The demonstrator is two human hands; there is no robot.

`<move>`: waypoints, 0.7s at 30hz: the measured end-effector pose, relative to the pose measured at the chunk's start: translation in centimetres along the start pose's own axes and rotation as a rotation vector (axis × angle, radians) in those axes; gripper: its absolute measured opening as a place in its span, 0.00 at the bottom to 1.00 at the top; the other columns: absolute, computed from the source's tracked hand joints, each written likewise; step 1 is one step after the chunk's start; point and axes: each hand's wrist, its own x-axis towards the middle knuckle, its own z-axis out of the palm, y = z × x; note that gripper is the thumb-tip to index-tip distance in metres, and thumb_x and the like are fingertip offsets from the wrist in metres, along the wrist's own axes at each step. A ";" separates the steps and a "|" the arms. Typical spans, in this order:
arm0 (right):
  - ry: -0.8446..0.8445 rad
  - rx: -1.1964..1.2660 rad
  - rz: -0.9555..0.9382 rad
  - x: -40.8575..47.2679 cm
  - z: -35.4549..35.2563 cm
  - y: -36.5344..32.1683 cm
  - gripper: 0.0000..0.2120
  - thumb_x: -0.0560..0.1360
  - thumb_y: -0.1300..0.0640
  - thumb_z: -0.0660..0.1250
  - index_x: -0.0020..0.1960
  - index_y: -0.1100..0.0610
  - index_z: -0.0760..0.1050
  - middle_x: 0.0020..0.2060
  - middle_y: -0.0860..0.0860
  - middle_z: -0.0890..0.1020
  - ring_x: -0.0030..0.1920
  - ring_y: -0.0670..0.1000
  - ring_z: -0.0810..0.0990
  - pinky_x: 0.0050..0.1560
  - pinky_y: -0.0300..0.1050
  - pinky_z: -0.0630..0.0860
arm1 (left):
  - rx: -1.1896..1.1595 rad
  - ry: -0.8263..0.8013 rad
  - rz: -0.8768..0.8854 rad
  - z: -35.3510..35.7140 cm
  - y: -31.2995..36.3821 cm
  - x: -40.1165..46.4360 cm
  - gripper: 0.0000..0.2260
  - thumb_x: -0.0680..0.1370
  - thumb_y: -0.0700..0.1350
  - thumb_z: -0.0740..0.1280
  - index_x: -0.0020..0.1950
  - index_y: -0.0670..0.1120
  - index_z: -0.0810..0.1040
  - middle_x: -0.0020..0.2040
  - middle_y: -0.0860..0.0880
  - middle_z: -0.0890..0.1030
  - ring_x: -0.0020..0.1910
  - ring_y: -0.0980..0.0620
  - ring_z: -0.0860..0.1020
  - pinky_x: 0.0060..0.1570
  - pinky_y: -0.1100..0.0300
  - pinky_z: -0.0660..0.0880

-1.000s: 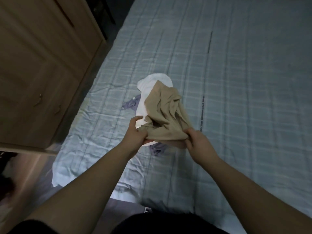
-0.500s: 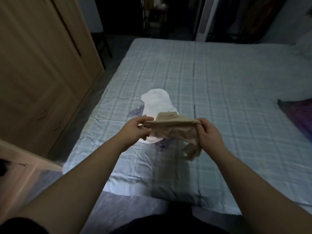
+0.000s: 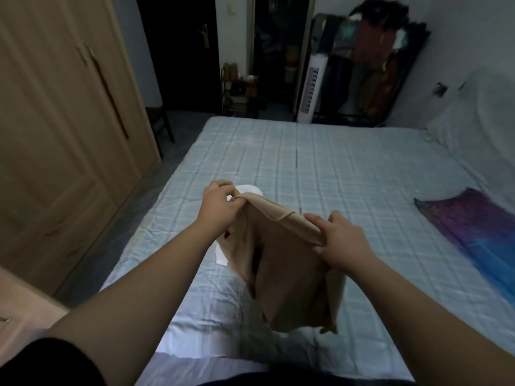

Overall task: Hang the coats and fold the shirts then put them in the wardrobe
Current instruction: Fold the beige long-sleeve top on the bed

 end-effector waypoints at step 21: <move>0.005 1.277 -0.046 0.3 -4.9 -3.3 0.25 0.68 0.53 0.66 0.65 0.49 0.73 0.52 0.49 0.84 0.50 0.45 0.84 0.47 0.39 0.78 | -0.223 -0.323 0.046 3.6 9.8 1.4 0.11 0.78 0.49 0.65 0.38 0.46 0.73 0.32 0.51 0.73 0.32 0.53 0.71 0.35 0.58 0.69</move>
